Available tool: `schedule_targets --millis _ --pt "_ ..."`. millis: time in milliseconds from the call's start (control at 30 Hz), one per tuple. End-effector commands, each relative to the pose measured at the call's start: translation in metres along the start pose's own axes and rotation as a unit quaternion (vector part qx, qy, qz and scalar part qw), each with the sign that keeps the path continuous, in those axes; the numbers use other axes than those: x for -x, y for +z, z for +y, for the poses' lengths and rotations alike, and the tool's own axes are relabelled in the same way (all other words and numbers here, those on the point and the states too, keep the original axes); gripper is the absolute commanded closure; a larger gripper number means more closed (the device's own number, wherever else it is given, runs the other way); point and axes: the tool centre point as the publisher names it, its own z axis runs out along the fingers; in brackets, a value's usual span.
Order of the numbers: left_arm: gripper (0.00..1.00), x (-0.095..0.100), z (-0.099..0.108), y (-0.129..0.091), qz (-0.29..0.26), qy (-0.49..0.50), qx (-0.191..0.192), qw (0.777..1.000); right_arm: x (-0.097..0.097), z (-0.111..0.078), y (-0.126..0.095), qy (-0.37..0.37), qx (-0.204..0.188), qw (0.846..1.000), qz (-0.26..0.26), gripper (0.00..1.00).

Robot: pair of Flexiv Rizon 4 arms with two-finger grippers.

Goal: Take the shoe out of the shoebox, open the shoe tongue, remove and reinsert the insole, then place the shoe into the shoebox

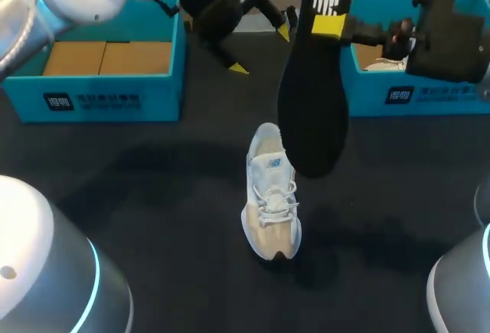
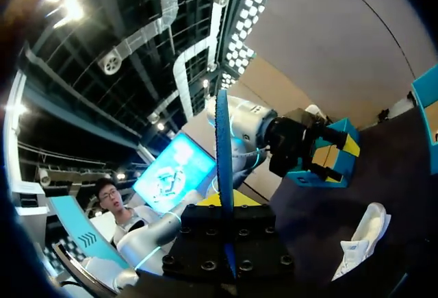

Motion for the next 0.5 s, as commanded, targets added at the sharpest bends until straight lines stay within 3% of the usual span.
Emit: schedule_targets --millis 33,333,500 --pt "0.0 -0.005 -0.005 -0.004 -0.157 0.007 0.002 0.988 0.004 0.01 -0.001 0.033 -0.013 0.999 -0.005 1.0" --pt "0.0 -0.001 -0.007 -0.014 -0.242 0.022 0.014 0.97 0.042 0.032 0.003 0.132 -0.041 0.99 -0.018 1.0" --pt "0.0 0.002 -0.008 -0.02 -0.279 0.033 0.02 0.959 0.057 0.038 0.003 0.171 -0.036 0.983 -0.048 1.0"
